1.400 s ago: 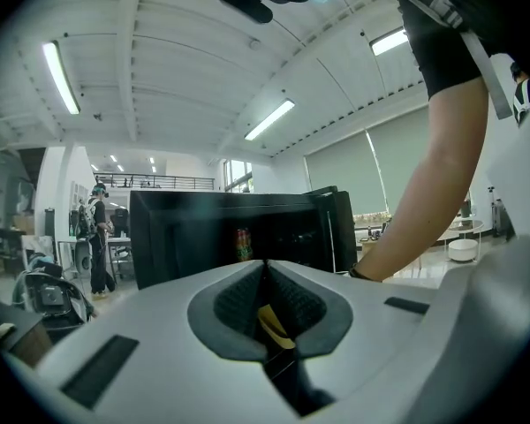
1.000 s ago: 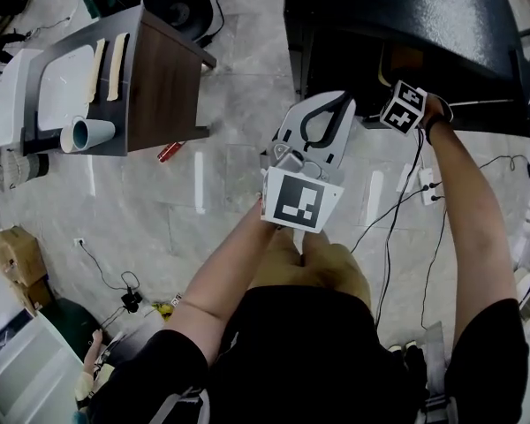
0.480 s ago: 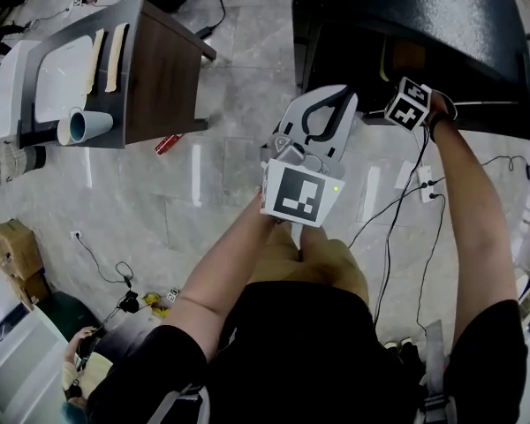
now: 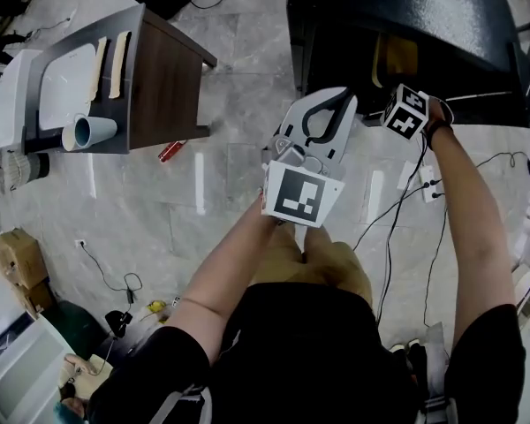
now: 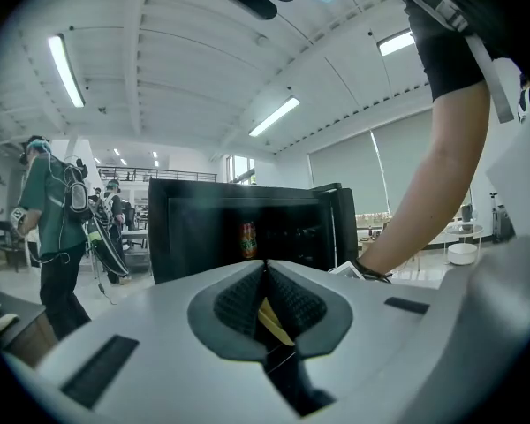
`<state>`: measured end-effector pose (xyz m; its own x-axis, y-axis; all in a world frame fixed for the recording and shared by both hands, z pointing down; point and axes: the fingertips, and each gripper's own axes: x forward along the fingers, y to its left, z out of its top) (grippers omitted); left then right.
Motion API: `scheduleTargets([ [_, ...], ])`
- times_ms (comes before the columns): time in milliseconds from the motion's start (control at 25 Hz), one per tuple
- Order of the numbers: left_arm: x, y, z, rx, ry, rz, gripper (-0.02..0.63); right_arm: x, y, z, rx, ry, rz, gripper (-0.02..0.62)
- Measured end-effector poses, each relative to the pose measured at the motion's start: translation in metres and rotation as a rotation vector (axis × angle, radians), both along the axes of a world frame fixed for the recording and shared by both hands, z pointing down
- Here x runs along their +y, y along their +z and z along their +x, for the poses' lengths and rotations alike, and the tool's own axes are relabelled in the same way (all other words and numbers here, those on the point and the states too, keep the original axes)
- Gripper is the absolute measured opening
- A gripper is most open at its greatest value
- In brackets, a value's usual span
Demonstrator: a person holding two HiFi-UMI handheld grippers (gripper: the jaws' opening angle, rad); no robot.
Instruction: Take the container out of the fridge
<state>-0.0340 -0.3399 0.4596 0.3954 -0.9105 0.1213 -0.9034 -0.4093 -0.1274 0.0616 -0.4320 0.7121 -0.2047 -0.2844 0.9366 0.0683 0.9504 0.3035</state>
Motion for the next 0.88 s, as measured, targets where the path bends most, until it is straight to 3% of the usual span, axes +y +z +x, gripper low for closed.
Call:
scheduleTargets([
  [240,0.008,-0.014,0.006,-0.007,0.014,0.018,0.025,0.026,-0.03,-0.008,-0.124,0.061,-0.023,0.045],
  [680,0.021,-0.058,0.018,-0.011,0.067,0.059,0.025,0.08,-0.123,-0.026,-0.483,0.262,-0.015,0.046],
  [880,0.037,-0.063,0.019,0.011,0.076,-0.015,0.026,0.11,-0.169,-0.028,-0.666,0.38,-0.042,0.046],
])
